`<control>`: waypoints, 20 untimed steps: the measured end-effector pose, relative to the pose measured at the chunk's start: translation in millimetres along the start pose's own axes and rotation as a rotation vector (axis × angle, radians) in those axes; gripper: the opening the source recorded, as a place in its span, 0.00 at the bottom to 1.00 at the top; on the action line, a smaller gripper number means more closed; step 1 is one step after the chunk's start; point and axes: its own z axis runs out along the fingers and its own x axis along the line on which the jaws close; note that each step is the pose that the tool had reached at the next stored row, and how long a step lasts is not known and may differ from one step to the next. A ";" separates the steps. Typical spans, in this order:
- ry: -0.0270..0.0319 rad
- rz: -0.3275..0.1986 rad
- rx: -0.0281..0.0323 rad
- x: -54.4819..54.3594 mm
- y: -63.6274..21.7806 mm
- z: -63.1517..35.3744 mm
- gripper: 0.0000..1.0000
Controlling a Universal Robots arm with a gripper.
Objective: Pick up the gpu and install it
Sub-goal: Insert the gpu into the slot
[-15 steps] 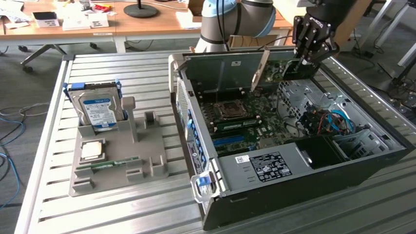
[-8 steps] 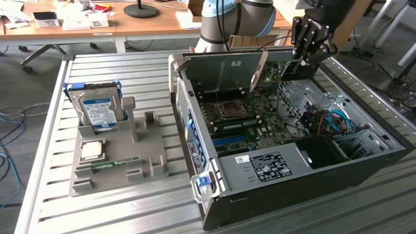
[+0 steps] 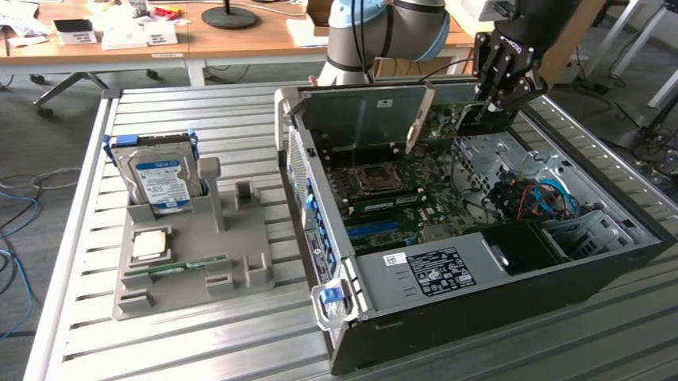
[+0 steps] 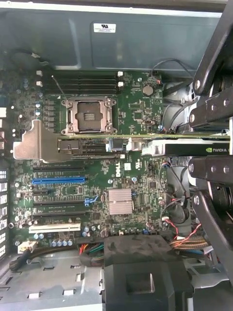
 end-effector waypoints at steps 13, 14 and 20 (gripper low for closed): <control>0.0000 0.000 0.0000 0.3 0.2 3.8 0.27; 0.0000 0.000 0.0000 0.3 0.2 3.8 0.27; -0.0001 0.000 0.0001 0.5 0.5 5.5 0.27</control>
